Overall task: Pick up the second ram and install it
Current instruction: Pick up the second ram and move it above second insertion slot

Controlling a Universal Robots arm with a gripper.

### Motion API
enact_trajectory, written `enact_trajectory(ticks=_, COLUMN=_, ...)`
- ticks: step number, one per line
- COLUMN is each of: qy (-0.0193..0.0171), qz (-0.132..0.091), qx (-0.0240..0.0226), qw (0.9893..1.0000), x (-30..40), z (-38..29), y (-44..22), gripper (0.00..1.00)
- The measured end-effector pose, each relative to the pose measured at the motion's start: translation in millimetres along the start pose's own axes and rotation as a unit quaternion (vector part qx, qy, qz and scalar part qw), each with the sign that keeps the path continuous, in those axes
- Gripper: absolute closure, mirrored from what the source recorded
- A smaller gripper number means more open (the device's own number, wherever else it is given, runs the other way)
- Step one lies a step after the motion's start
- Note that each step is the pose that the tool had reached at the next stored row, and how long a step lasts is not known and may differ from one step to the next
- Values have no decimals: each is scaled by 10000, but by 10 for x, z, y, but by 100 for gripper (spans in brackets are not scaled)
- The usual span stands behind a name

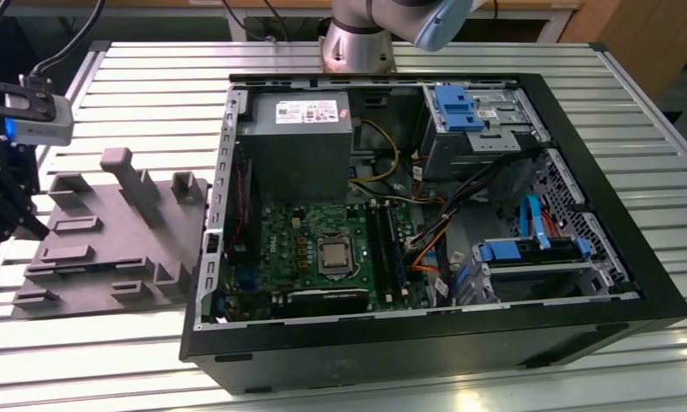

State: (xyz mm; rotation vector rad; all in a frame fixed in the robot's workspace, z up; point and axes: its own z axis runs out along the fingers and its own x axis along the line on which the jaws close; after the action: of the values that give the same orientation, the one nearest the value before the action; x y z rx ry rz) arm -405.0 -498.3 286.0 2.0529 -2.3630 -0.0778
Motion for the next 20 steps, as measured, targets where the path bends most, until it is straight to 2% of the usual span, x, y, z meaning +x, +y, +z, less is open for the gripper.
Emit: enact_trajectory(ticks=20, qy=0, qz=-8, qx=0, qw=10000, x=2, z=71, y=-3, gripper=89)
